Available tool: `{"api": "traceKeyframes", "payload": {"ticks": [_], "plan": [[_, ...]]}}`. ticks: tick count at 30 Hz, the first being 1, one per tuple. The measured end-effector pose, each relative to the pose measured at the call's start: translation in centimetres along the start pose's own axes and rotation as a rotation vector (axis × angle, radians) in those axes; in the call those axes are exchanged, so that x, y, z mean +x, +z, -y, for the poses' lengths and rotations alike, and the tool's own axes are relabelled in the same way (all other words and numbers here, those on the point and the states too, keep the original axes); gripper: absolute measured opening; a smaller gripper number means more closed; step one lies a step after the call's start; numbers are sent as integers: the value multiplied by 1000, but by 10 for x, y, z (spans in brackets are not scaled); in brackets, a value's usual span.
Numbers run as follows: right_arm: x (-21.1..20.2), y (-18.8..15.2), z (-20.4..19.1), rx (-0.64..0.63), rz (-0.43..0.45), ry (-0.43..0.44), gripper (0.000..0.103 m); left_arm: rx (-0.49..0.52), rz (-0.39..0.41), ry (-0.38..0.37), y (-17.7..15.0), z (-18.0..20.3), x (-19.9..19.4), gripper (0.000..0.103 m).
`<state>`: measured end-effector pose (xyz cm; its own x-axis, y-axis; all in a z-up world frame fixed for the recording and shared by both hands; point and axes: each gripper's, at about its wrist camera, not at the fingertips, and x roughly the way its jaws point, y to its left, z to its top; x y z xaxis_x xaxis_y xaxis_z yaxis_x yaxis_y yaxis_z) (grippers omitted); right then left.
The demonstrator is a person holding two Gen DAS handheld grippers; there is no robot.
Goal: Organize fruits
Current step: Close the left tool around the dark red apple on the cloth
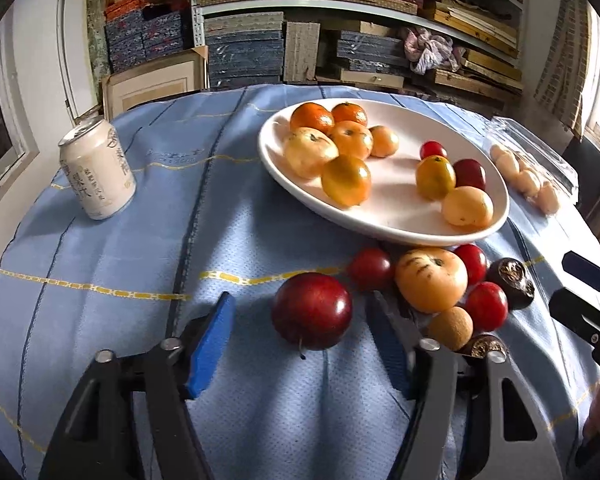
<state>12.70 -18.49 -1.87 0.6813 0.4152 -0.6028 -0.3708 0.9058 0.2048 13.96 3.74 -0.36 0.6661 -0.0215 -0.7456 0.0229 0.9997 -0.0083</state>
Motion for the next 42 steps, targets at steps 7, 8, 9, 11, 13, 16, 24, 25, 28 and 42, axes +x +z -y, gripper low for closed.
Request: {"api": "traceKeyframes", "payload": {"ticks": [7,8,9,11,13,16,24,25,28,42], "plan": [[1,0,0,0,-4,-1,85,4,-5,2,-1,0,1,63],[1,0,-1,0,-4,-1,85,5,-6,2,-1,0,2,63],[1,0,-1,0,-4,-1,85,5,-7,2,-1,0,2,63],[1,0,0,0,-5,-1,85,4,-13,5,-1,0,5,63],[1,0,-1,0,-7,-1,86,6,-16,10,-1,0,7,62],[3,-2,-2,-8,-18,0,86,17,-8,24,-2,1,6,61],[6,-6,-13,-99,-48,-41,86,28,-14,29,-4,1,6,46],[6,-6,-13,-104,-48,-46,85,24,-18,25,-4,0,6,45],[6,-5,-11,-100,-47,-48,82,22,-21,19,-4,-1,6,45],[6,-5,-18,-112,-46,-22,74,-10,-47,-16,0,-2,14,45]]}}
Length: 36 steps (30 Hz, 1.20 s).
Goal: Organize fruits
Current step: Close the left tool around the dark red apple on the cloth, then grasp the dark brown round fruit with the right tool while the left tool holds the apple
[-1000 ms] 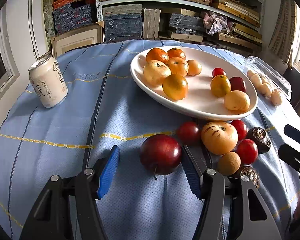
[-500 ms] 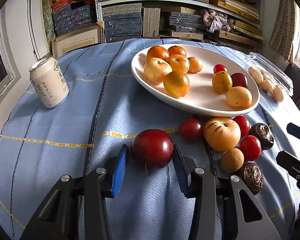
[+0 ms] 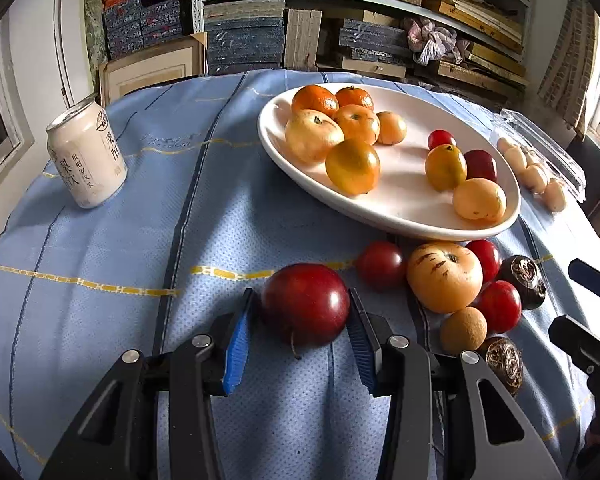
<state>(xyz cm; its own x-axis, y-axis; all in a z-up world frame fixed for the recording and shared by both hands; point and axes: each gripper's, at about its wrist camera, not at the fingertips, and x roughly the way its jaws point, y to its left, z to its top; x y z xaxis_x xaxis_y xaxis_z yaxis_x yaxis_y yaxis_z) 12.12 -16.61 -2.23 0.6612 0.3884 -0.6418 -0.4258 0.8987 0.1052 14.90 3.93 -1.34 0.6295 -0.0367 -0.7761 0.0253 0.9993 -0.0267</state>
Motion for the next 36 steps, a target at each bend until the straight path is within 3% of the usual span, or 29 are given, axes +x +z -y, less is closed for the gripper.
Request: {"api": "traceKeyframes", "payload": {"ticks": [2,6,13,20,26,30,36], "plan": [[0,0,-4,-12,-1,26,67,5,3,3,0,0,-1,40],[-1,0,-14,-50,0,45,60,19,5,13,-1,1,-3,40],[5,1,-14,-48,-21,64,31,16,5,20,-2,1,-3,40],[16,5,-2,10,-49,37,35,21,4,27,-2,0,-3,40],[21,7,-4,-37,-58,-55,36,21,4,27,-2,1,-3,40],[29,11,-6,-77,-78,-112,44,22,4,27,-2,1,-3,40],[39,15,-3,-82,-93,-142,45,22,4,28,-2,1,-3,40]]}}
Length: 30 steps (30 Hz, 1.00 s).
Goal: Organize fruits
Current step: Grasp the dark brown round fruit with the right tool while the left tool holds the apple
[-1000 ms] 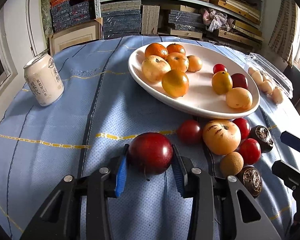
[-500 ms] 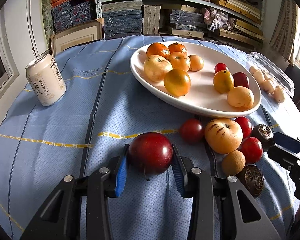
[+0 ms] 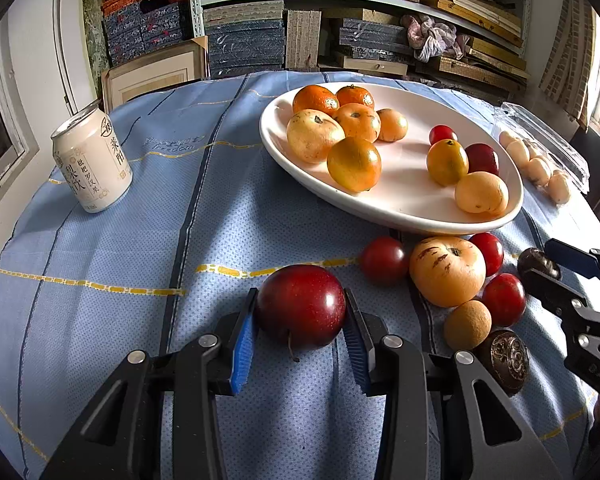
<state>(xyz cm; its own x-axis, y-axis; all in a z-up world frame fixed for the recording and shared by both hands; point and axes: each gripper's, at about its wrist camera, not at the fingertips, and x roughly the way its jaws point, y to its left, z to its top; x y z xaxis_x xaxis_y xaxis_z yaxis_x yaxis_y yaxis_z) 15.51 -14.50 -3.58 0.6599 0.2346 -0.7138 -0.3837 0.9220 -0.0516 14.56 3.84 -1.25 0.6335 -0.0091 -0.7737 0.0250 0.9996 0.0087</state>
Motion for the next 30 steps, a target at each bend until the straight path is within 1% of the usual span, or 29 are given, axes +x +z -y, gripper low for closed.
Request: {"api": "traceKeyframes", "payload": {"ticks": [3,4,5,7,10,14,16,21,22,27,30], "plan": [[4,0,6,20,-17,9,46,0,0,0,0,0,0,40],[5,0,8,28,-30,11,54,0,0,0,0,0,0,40],[7,-1,11,41,-37,19,57,0,0,0,0,0,0,40],[7,-1,16,71,-31,57,58,0,0,0,0,0,0,40],[7,-1,16,78,-37,83,58,1,0,1,0,0,0,40],[5,0,12,67,-31,90,58,1,0,1,0,0,0,40],[7,-2,8,56,-49,91,58,1,-1,0,0,1,0,40],[8,-5,8,63,-60,90,53,2,-1,1,-1,1,0,40],[8,-5,9,72,-57,98,49,3,-1,1,-1,1,0,40],[4,-7,10,76,-45,132,48,12,4,0,-2,1,-1,40],[-2,-10,10,83,-27,143,48,35,31,18,-5,4,-6,40]]}}
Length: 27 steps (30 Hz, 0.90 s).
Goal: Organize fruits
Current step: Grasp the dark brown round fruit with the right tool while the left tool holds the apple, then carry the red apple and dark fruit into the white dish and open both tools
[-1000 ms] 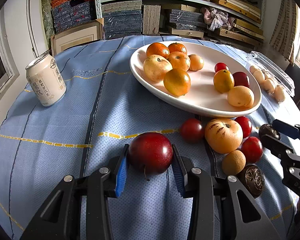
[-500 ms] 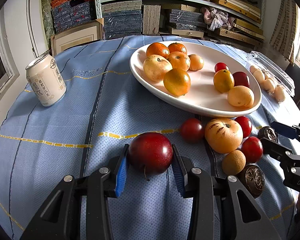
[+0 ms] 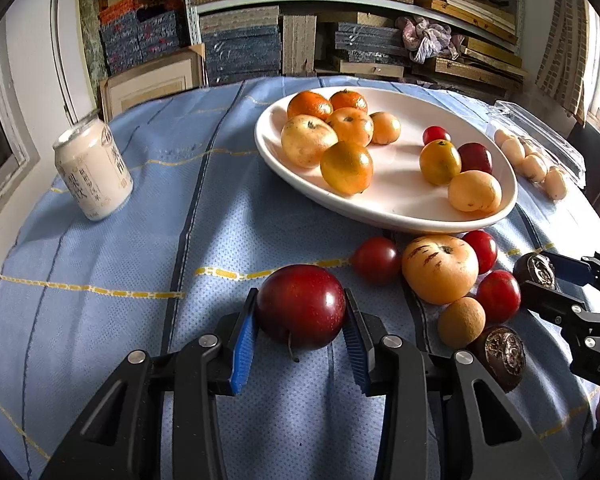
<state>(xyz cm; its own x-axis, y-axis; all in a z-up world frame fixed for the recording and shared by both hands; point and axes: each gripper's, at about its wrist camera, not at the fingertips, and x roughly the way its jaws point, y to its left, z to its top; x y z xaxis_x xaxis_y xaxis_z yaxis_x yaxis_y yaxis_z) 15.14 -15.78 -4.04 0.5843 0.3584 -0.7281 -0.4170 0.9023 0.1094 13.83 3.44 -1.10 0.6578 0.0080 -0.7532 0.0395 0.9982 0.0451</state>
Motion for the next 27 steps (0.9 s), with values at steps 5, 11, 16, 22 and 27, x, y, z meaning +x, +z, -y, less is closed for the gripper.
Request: {"api": "traceKeyframes", "payload": {"ticks": [5,11,16,22,27], "plan": [[-12,-3,-3,2,40,18,48,39,59,47,-4,9,-13,40],[-26,-4,-5,6,75,28,48,58,126,52,-5,16,-32,40],[-48,-4,-11,7,138,32,48,70,167,35,-6,22,-49,40],[-81,-20,-13,48,199,44,48,111,224,43,-12,39,-75,40],[-112,-29,-16,59,258,60,48,130,265,35,-16,45,-104,40]]}}
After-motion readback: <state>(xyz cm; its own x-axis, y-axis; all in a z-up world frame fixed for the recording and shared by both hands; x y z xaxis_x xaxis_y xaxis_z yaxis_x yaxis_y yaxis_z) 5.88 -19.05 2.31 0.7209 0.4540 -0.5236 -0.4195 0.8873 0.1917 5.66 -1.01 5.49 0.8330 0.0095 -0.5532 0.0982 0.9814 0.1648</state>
